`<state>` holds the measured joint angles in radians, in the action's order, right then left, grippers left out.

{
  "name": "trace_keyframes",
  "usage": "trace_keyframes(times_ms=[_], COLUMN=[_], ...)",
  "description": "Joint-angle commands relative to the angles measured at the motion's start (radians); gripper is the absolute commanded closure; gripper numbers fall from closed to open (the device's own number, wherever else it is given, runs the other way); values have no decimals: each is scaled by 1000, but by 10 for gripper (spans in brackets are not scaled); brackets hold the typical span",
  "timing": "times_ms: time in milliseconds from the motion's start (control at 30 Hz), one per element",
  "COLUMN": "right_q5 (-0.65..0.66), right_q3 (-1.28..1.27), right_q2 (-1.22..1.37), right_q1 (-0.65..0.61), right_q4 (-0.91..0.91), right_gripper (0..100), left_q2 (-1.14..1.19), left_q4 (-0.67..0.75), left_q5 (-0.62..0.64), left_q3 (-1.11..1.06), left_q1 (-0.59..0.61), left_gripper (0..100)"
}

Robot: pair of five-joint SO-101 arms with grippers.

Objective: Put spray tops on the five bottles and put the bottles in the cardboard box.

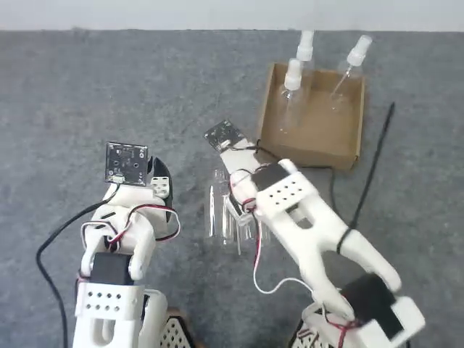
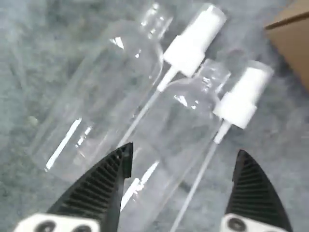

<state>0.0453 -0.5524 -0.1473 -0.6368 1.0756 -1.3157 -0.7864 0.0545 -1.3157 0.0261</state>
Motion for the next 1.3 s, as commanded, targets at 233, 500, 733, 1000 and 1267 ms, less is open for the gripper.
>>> trace_keyframes(times_ms=[233,500,733,1000,1267], right_q5=[-75,-110,-78,124,420], right_q3=[60,63,74,285,371], right_q2=[108,97,-110,-291,-384], right_q1=[-28,-62,-31,108,564], right_q4=[-5,-5,50,426,615], right_gripper=[806,953,976,979,979], left_q2=[-18,-18,-18,-18,0], left_q4=[28,28,28,28,6], left_q5=[-6,-6,-6,-6,-11], left_q3=[5,5,7,5,47], left_q1=[8,8,8,8,-3], left_gripper=[989,989,989,989,989])
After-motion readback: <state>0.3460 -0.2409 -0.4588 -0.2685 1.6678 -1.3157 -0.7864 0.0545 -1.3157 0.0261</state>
